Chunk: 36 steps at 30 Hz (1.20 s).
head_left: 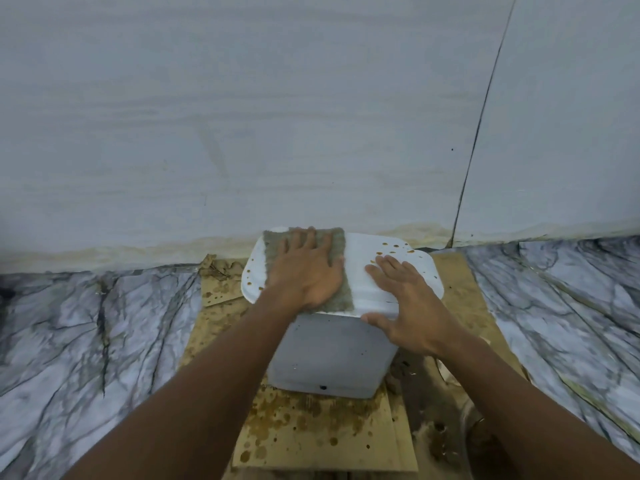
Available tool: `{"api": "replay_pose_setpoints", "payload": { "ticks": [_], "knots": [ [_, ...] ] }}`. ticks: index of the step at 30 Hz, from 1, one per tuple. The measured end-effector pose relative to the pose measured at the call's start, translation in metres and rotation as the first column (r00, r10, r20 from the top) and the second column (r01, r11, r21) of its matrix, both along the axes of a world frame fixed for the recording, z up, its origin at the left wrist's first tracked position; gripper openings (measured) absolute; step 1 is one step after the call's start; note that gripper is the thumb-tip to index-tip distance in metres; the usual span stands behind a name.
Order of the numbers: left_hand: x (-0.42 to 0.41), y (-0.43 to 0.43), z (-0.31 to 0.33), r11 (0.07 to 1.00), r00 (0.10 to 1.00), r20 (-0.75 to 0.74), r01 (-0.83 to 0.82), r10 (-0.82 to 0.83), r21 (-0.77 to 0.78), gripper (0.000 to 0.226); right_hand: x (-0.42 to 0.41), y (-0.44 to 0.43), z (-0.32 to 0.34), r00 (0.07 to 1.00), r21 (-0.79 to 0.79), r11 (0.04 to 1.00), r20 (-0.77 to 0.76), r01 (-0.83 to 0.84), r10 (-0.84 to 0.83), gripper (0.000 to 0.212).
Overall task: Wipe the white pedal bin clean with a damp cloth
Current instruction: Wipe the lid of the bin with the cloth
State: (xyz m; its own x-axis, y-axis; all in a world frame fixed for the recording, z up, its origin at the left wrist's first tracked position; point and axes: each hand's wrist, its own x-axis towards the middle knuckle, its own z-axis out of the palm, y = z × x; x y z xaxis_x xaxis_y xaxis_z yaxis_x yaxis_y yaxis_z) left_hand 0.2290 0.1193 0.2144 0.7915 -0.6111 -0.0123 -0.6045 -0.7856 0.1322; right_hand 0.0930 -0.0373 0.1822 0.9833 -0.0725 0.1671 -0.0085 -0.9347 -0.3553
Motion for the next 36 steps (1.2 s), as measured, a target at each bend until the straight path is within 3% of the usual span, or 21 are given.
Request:
{"api": "replay_pose_setpoints", "payload": {
  "ticks": [4, 7, 10, 14, 15, 17, 19, 23, 27, 30, 33, 36],
  "knots": [
    [-0.030, 0.021, -0.014, 0.981, 0.977, 0.113, 0.188, -0.181, -0.057, 0.063, 0.001, 0.000, -0.005, 0.998, 0.016, 0.998, 0.039, -0.055, 0.054, 0.084],
    [-0.021, 0.054, -0.015, 0.971, 0.973, 0.110, 0.214, -0.203, -0.102, 0.063, 0.003, 0.001, -0.007, 0.998, 0.024, 0.998, 0.042, -0.057, 0.056, 0.082],
    [0.012, 0.068, -0.010, 0.985, 0.994, 0.067, 0.098, -0.089, -0.145, 0.063, 0.003, 0.003, -0.007, 0.998, 0.046, 0.998, 0.045, -0.045, 0.043, 0.080],
    [0.042, 0.070, -0.004, 0.933, 0.970, -0.211, -0.187, 0.125, -0.306, 0.061, 0.002, 0.002, -0.006, 0.999, 0.064, 0.997, 0.039, -0.031, 0.029, 0.079],
    [0.036, 0.069, -0.007, 0.931, 0.968, -0.192, -0.216, 0.163, -0.295, 0.062, 0.003, 0.002, -0.007, 0.999, 0.066, 0.997, 0.036, -0.029, 0.026, 0.079],
    [0.009, 0.063, -0.015, 0.962, 0.982, 0.000, -0.184, 0.188, -0.200, 0.065, 0.003, 0.001, -0.008, 0.999, 0.062, 0.998, 0.041, -0.028, 0.026, 0.080],
    [-0.015, 0.057, -0.020, 0.989, 0.989, 0.120, -0.067, 0.083, -0.133, 0.068, 0.003, 0.002, -0.009, 0.999, 0.065, 0.998, 0.049, -0.018, 0.015, 0.080],
    [0.000, 0.043, -0.009, 0.991, 0.996, 0.021, 0.089, -0.088, -0.097, 0.065, 0.004, 0.002, -0.009, 0.998, 0.046, 0.999, 0.057, -0.009, 0.006, 0.081],
    [0.039, 0.044, 0.009, 0.993, 0.994, -0.099, 0.031, -0.042, -0.118, 0.064, 0.004, 0.003, -0.008, 0.999, 0.028, 1.000, 0.047, -0.012, 0.011, 0.081],
    [0.033, 0.051, 0.008, 0.977, 0.992, -0.007, -0.127, 0.127, -0.170, 0.061, 0.004, 0.002, -0.007, 0.999, 0.028, 1.000, 0.033, -0.007, 0.006, 0.081],
    [-0.005, 0.049, -0.008, 0.980, 0.971, 0.184, -0.126, 0.153, -0.152, 0.062, 0.005, 0.001, -0.006, 0.999, 0.067, 0.998, 0.045, 0.001, -0.004, 0.081],
    [0.005, 0.049, -0.010, 0.984, 0.985, 0.111, -0.115, 0.130, -0.135, 0.069, 0.005, 0.002, -0.006, 0.999, 0.065, 0.998, 0.042, -0.002, -0.001, 0.081]
  ]
}}
